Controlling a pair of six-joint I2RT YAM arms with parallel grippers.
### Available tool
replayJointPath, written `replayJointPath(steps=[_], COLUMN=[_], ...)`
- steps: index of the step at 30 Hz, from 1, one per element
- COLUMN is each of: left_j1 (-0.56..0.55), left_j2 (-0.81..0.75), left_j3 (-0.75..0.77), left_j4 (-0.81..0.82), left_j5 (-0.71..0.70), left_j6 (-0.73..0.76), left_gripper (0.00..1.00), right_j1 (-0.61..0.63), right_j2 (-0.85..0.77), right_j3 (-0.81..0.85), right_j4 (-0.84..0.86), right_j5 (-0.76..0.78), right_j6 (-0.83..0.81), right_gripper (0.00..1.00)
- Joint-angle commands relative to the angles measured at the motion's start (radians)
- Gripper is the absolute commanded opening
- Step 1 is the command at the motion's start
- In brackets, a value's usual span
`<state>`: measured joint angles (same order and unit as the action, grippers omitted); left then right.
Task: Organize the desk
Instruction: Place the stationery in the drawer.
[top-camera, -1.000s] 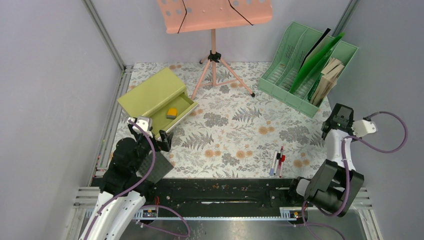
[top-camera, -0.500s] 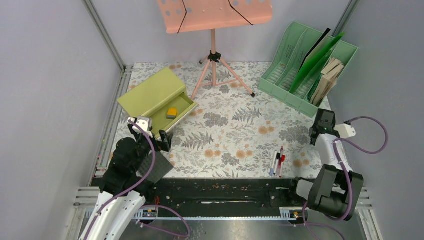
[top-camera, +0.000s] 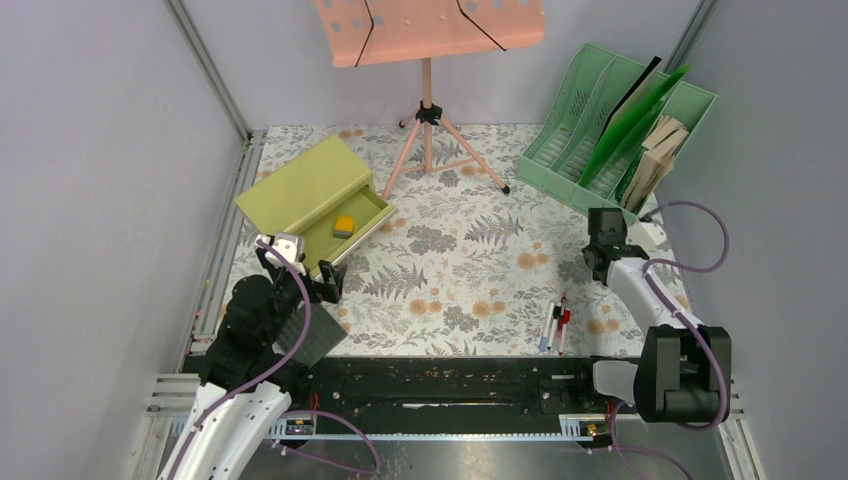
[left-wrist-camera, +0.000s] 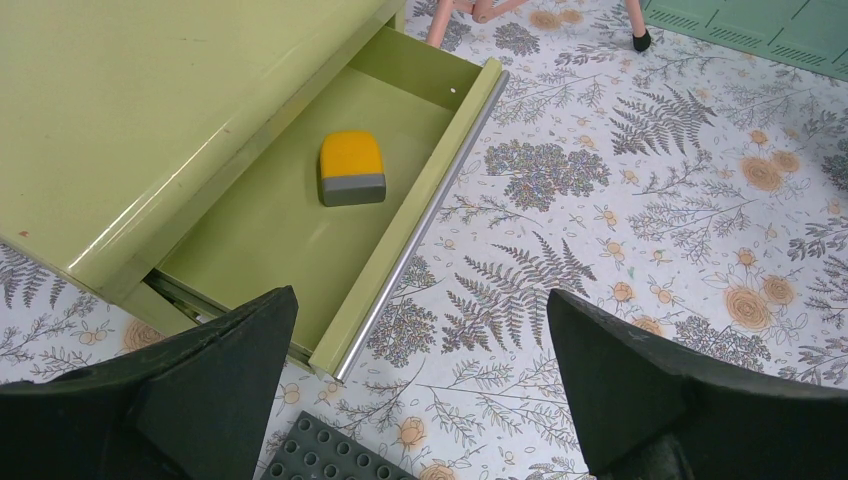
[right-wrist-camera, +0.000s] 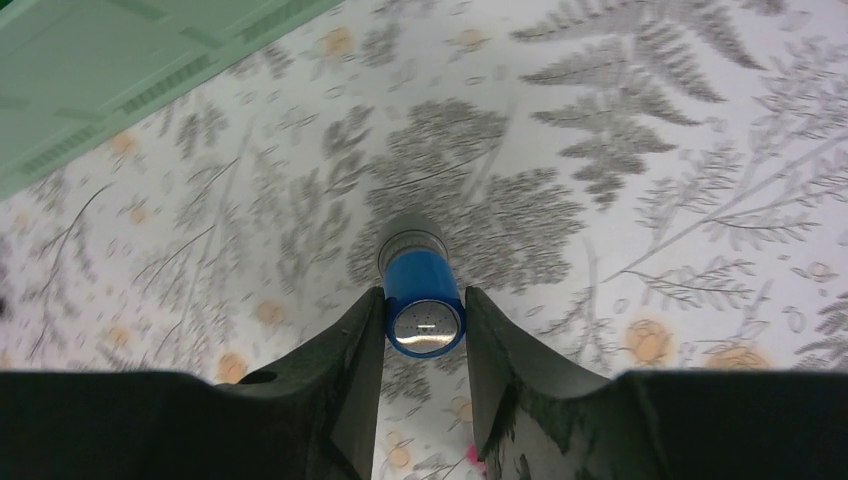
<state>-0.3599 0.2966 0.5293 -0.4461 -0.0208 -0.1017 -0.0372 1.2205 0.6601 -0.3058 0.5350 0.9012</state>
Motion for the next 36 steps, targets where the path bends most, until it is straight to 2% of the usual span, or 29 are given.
replayJointPath(steps=[1, 23, 28, 36], left_j1=[-0.003, -0.004, -0.003, -0.003], left_j2=[0.009, 0.033, 0.035, 0.036], left_j3=[-0.003, -0.006, -0.01, -0.018], left_j4=[0.057, 0.052, 0.053, 0.052], left_j5=[0.015, -0.02, -0.03, -0.124], left_j6=[0.014, -0.004, -0.007, -0.045], left_gripper=[0.99, 0.99, 0.99, 0.99], right_j1=[0.122, 0.637, 0.717, 0.839], right_j2=[0.046, 0.322, 0.373, 0.438], right_j3=[0.117, 0.508, 0.628, 0.808], right_j4=[-0.006, -0.119, -0.164, -0.246], right_j5=[0.049, 0.115, 0.104, 0.082], right_j6=[-0.06, -0.324, -0.343, -0.381], right_gripper=[0.0, 0.0, 0.0, 0.0])
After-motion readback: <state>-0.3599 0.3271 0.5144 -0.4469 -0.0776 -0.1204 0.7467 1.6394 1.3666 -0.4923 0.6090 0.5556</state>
